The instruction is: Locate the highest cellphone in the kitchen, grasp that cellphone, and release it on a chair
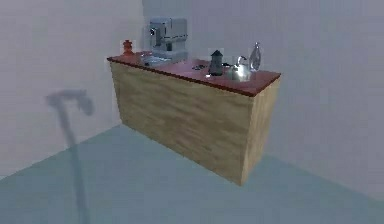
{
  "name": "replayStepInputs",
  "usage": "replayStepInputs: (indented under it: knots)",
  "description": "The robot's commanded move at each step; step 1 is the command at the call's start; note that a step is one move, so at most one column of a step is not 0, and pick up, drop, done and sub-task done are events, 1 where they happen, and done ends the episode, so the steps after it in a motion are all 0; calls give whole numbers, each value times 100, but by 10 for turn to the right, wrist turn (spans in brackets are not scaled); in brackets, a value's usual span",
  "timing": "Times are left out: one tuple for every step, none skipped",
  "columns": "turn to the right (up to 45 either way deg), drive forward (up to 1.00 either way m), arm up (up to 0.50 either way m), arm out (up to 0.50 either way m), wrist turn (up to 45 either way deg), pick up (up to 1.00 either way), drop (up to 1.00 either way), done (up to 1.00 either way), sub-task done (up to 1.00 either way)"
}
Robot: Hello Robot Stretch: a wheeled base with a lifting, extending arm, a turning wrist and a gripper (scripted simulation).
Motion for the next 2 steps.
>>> replayStepInputs:
  knots:
    - [0,90,0,0,0,0,0,0,0]
    - [-450,0,0,0,0,0,0,0,0]
